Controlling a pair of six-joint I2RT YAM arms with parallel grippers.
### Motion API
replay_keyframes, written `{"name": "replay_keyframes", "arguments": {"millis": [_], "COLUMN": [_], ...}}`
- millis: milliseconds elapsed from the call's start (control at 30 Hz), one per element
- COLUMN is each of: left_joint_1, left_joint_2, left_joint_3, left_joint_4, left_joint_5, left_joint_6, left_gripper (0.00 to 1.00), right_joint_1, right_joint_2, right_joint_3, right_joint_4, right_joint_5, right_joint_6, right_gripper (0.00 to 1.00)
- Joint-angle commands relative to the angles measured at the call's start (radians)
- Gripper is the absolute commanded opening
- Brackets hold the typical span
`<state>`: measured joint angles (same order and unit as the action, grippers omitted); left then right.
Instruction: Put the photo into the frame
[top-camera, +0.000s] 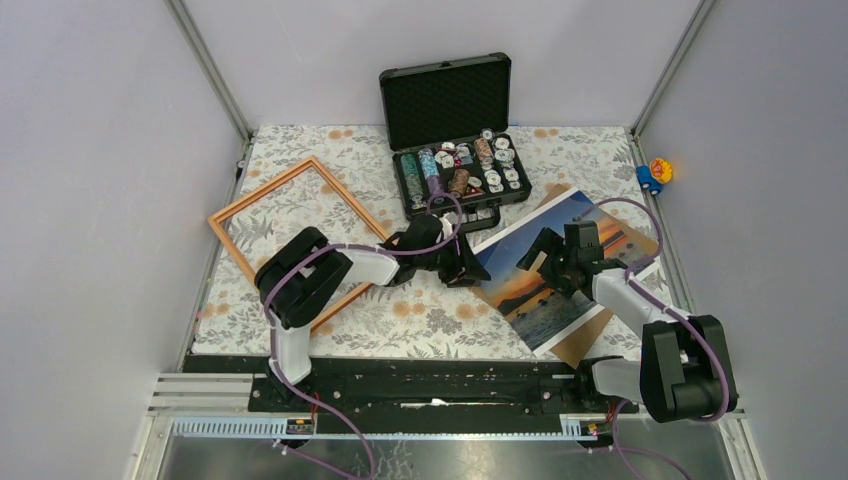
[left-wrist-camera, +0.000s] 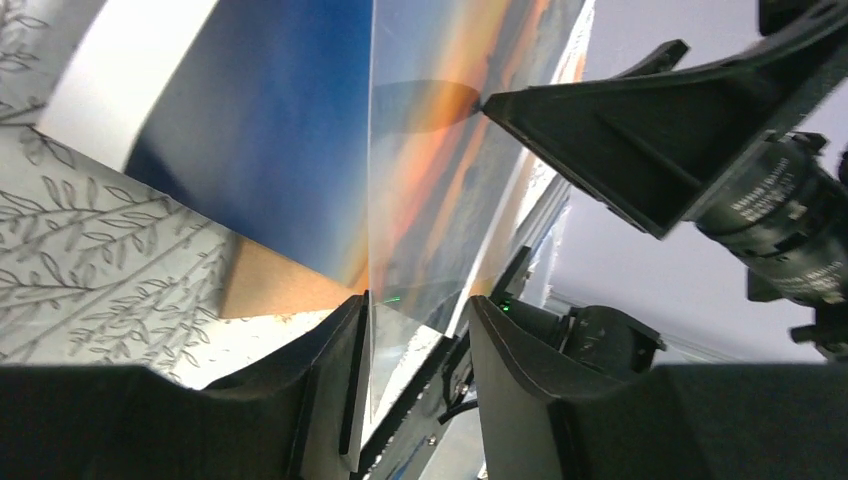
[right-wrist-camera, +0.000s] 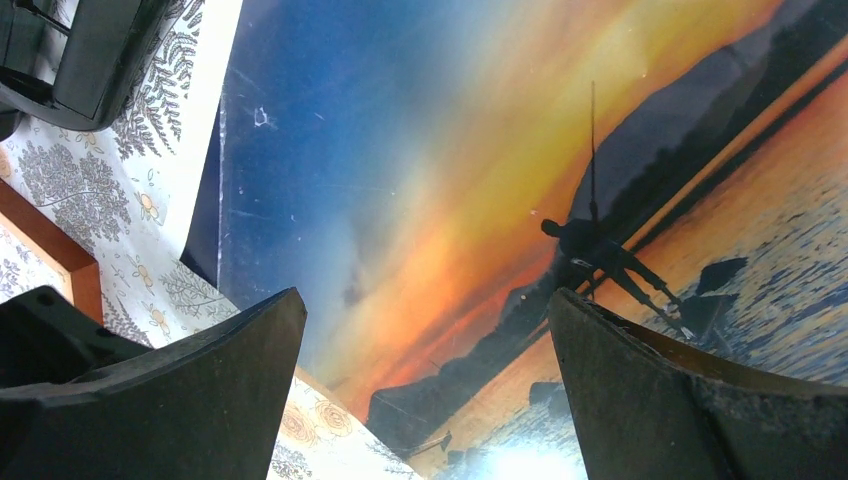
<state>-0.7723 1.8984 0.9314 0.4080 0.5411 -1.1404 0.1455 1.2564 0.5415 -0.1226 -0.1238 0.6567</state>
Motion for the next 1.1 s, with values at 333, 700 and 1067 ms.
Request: {"name": "replay_keyframes", "arguments": {"millis": [333,700,1067], "left_joint_1": [-0.008,-0.018,-0.013], "left_joint_2": [0.108,0.064,-0.138], "left_joint_3": [0.156,0.342,0.445], "left_joint_4": [-0.058,-0.294,-0.628], "left_joint_5": [0.005,-0.010,-0.251], "left_joint_6": [0.105,0.375,0.573], "left_gripper": [0.14,0.00,0.00], "right_joint_1": [0.002,0.002,0.002], "right_joint_2": [-0.023,-0.228,-0.352], "right_joint_3": [-0.007,0.107,0.271], "right_joint_4": [-0.087,-0.239,-0.360], "right_joint_5": [0.008,0.171,0.068], "right_joint_6": [0.000,-0.071,-0.138], "right_gripper": [1.00,1.00,1.00]}}
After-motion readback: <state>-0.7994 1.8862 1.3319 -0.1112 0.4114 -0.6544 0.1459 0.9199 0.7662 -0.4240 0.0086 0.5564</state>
